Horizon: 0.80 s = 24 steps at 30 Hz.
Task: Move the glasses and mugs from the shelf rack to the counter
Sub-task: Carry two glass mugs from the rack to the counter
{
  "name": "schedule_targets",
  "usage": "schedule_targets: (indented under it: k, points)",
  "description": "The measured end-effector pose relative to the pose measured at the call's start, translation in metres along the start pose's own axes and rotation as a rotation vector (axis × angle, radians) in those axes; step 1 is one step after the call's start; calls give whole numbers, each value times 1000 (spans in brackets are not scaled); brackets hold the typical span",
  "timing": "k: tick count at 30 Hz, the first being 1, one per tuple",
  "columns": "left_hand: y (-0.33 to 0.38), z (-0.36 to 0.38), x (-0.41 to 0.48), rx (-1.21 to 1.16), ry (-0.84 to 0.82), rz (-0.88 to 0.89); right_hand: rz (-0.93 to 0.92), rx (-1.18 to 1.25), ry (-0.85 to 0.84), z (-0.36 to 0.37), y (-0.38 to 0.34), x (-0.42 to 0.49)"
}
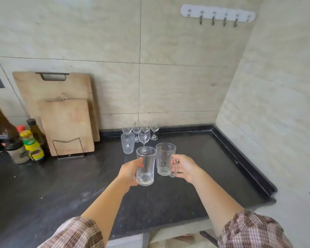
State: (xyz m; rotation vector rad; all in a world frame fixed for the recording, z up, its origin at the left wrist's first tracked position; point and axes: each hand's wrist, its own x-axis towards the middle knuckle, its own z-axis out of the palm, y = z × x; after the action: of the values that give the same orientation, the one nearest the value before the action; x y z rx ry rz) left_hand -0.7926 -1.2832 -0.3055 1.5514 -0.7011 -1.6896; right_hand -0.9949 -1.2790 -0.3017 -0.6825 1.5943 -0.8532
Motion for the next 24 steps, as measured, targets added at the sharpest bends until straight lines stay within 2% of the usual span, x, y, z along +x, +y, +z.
schedule_targets:
  k: [11, 19, 24]
  points:
    - [19, 103, 146, 27, 76, -93, 138, -35, -104, -71, -46, 191]
    - [26, 141, 198, -46, 52, 25, 192, -16, -133, -73, -47, 256]
    - [19, 149, 219, -13, 123, 121, 193, -43, -115, -65, -37, 281]
